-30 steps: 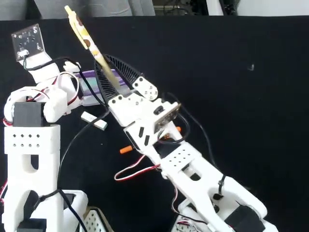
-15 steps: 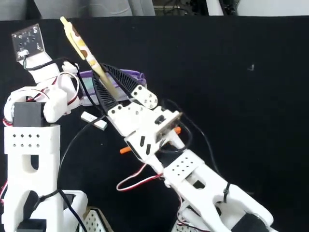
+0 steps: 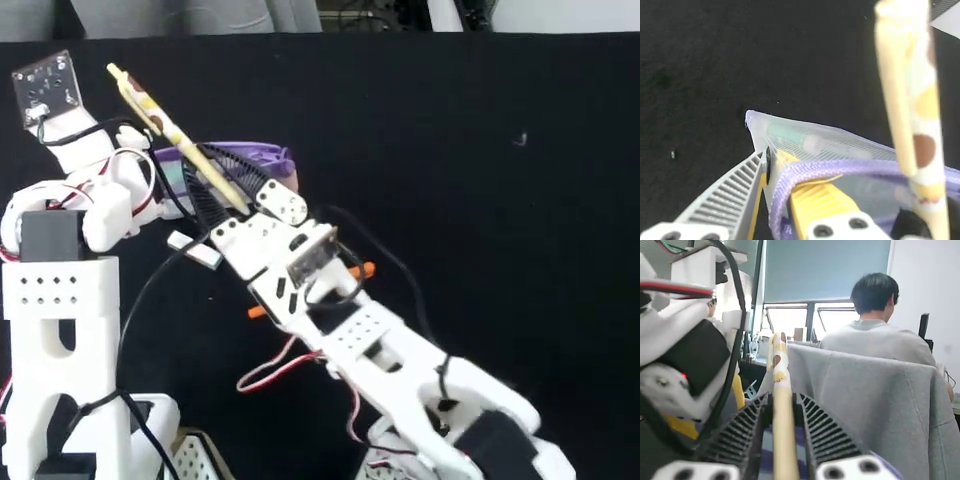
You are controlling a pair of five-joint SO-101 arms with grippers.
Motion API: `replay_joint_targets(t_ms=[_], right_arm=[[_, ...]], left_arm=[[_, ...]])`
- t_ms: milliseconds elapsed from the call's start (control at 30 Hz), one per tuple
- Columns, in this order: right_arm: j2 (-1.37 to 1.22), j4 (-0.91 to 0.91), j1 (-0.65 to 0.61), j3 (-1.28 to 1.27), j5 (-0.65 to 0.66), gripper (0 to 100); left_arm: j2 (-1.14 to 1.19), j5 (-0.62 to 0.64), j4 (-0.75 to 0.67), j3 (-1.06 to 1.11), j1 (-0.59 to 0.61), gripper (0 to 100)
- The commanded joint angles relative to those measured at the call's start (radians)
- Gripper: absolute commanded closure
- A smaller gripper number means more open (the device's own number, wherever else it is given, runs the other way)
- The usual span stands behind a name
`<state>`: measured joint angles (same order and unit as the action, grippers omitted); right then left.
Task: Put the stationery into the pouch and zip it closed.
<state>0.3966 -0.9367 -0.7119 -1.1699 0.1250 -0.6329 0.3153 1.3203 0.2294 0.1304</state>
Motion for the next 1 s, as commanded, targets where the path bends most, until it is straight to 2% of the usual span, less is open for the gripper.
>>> replay_joint_targets(t_ms=[0, 100, 233, 333, 700, 867, 967], right_arm=[[-0.107, -0.057, 0.020, 0.041, 0.008, 98.3], [-0.122, -0.055, 0.020, 0.053, 0.015, 98.5], [-0.065, -0.054, 0.020, 0.053, 0.129, 98.7], [0.031, 0.012, 0.028, 0.050, 0.155, 98.7], [0.495, 0.747, 0.109, 0.268, 0.163, 98.7], [0.576, 1.013, 0.109, 0.421, 0.167, 98.7], [0.576, 1.168, 0.106, 0.535, 0.258, 98.7]], left_arm=[[-0.015, 0.011, 0.000, -0.036, 0.035, 97], [-0.015, 0.011, 0.002, -0.035, 0.035, 97], [-0.015, 0.011, 0.000, -0.028, 0.035, 97], [-0.015, 0.011, 0.000, -0.028, 0.035, 97], [-0.015, 0.009, 0.000, -0.027, 0.036, 97], [-0.015, 0.005, -0.002, -0.025, 0.038, 97], [-0.015, 0.008, -0.005, -0.027, 0.064, 97]])
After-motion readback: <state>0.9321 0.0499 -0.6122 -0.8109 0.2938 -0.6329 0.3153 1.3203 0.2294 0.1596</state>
